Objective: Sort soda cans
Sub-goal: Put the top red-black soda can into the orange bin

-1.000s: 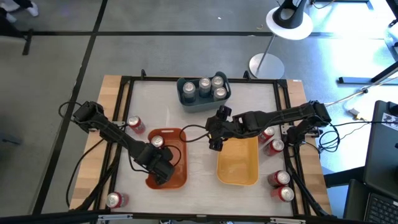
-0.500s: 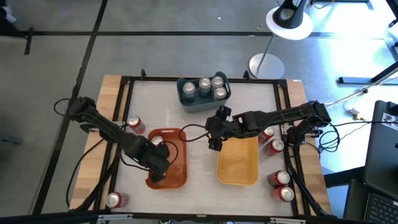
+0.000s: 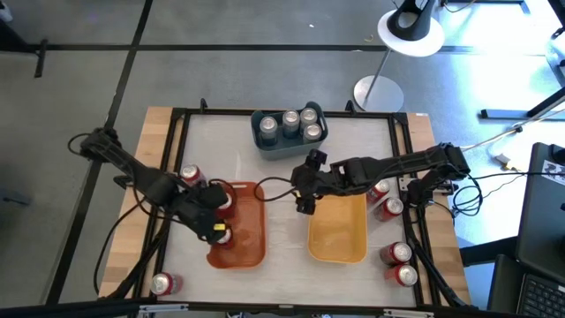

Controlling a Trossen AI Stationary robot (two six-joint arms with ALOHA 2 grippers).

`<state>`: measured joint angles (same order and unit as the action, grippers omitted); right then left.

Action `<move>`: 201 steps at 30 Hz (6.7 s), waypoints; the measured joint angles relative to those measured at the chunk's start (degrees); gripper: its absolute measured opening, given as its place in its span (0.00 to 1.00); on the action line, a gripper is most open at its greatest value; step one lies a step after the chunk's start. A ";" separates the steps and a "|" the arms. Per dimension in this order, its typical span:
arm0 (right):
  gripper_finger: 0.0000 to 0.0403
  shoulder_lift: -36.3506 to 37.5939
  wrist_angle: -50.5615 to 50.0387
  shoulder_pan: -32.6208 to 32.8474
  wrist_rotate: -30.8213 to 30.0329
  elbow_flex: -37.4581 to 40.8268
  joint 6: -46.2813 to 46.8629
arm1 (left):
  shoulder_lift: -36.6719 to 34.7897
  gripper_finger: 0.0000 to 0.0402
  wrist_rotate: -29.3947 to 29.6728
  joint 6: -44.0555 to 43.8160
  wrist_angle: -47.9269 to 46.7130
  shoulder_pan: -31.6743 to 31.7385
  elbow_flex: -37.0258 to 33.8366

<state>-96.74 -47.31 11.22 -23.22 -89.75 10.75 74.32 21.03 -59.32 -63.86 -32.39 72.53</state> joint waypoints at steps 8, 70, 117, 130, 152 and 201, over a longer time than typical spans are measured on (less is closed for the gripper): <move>0.88 2.87 -22.79 0.02 -1.76 -8.46 6.09 | -1.92 0.97 1.17 0.85 -0.02 -1.54 0.00; 0.87 31.59 -31.60 -1.38 36.35 43.73 47.36 | -1.68 0.97 5.52 7.26 6.27 -2.06 -0.02; 0.70 31.35 -31.32 2.67 23.35 4.87 39.99 | -0.67 0.97 6.64 7.35 6.14 -2.06 -0.04; 0.70 20.05 -0.94 2.64 13.27 5.05 14.36 | -0.67 0.92 15.30 12.50 9.91 -1.74 -0.04; 0.70 6.24 24.68 2.62 15.33 5.29 -4.11 | 1.78 0.02 17.43 32.89 26.87 3.38 0.04; 0.72 -21.63 54.95 -2.99 11.93 5.02 -6.72 | -4.41 0.01 23.39 15.59 7.73 -2.33 -4.74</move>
<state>-118.37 7.64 8.23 -11.29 -84.73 4.04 69.91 44.41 -43.72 -56.13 -34.72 67.79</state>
